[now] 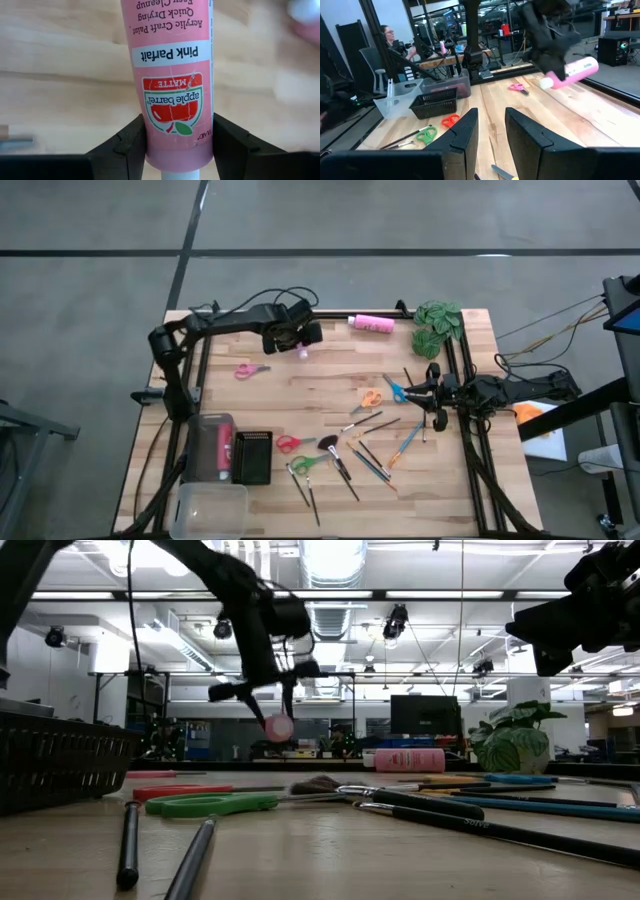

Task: Pick & Place Paint Supplies
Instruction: Put the pink paint bottle into the gray bin

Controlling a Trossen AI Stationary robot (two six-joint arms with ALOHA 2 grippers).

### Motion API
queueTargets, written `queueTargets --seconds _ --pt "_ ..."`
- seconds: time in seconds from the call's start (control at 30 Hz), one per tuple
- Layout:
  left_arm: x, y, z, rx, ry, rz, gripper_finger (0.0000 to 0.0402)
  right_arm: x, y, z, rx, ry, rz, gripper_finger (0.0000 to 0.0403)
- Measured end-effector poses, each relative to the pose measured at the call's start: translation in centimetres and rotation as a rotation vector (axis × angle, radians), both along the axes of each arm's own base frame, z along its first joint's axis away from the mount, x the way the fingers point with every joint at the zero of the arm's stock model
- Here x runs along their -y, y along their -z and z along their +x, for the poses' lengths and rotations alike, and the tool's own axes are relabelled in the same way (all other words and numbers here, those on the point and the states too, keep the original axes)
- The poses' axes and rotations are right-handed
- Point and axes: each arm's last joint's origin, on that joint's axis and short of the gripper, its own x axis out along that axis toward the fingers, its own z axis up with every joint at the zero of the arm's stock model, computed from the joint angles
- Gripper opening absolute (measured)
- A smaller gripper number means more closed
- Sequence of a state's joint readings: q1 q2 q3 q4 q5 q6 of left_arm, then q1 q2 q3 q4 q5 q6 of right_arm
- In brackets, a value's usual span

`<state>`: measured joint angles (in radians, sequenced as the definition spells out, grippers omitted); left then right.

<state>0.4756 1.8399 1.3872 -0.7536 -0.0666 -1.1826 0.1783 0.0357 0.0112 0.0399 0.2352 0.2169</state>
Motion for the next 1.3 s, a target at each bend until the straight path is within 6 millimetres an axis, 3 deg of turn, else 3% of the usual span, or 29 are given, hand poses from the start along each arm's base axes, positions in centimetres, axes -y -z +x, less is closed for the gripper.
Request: queueTargets --seconds 0.47,0.77,0.97,1.3 --pt "10.5 -7.1 -2.8 -0.071 0.271 0.082 0.0175 0.0 0.0 0.0 -0.001 0.0 0.0 0.0095" --pt "17.5 -10.0 -5.6 -0.072 0.386 0.158 0.0175 0.0 0.0 0.0 0.0 0.0 0.0 0.0095" --pt "22.0 -10.4 -8.3 -0.131 0.305 0.083 0.0175 0.0 0.0 0.0 0.0 0.0 0.0 0.0095" --pt "29.2 -10.2 -13.6 -0.228 0.028 -0.023 0.0175 0.0 0.0 0.0 -0.001 0.0 0.0 0.0095"
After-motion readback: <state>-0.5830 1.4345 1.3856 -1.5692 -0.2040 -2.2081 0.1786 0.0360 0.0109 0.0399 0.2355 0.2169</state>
